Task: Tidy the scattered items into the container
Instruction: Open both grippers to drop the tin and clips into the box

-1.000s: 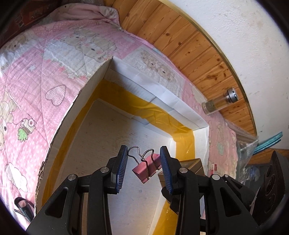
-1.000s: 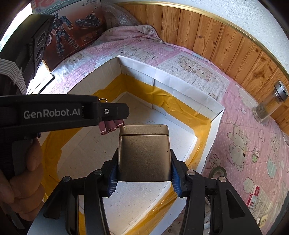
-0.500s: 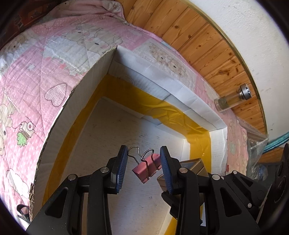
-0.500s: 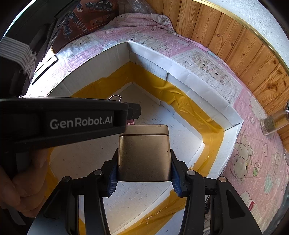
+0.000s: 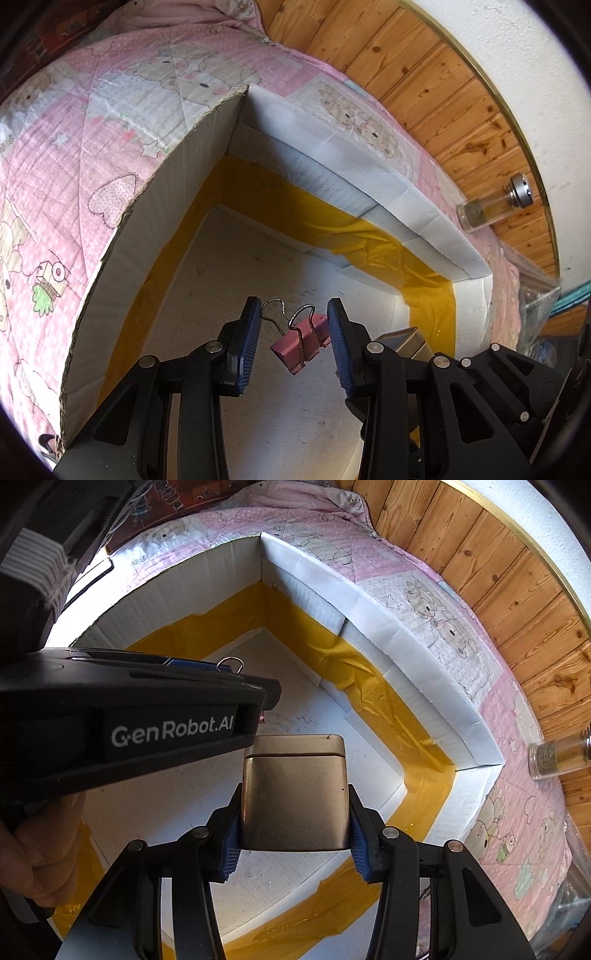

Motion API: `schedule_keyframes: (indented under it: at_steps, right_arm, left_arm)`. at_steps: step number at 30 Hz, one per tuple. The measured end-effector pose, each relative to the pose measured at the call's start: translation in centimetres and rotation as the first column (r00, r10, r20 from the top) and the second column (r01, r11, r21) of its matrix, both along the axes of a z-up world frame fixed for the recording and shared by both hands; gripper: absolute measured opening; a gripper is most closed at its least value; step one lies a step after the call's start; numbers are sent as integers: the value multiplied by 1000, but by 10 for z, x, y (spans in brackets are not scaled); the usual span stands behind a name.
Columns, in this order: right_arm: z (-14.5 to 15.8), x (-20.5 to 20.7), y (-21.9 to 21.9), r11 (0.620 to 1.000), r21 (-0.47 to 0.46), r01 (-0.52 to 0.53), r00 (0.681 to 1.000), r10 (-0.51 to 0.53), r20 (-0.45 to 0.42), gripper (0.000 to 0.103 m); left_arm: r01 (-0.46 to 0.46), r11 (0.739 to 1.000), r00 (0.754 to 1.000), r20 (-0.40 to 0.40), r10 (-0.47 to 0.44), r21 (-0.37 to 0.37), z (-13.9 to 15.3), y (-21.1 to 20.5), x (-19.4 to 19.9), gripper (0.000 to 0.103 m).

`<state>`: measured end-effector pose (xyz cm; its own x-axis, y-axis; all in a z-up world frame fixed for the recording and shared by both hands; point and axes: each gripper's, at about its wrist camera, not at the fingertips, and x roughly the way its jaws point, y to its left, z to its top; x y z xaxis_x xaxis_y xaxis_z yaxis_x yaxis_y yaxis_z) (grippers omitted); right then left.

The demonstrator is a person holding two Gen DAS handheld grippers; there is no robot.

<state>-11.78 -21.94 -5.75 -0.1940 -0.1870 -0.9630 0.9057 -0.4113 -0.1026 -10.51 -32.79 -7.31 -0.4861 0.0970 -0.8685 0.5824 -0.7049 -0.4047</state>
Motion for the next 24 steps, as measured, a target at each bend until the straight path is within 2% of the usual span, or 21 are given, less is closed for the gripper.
schedule_keyframes:
  at_steps: [9,15,21,24]
  right_arm:
    - [-1,0,-11,999,37,-16,999,15,38,50]
    - [-7,-5,-14,998,57,9,997,-14,76,50]
    - [-7,-9,-11,997,40,60,994,-63,90,50]
    - [-3,-10,-6,996,17,89,991,-91,102,51]
  left_arm:
    - [-15,1000,1000,14,15,-4,-7,-8,-7,38]
    - [-20,1000,999,31,20,8,-13,-11,-11,38]
    - [-20,1000,999,48,19,19,-15,-10,-12,40]
    - [-19,1000,998,62,18,17,-17,-11,-12,46]
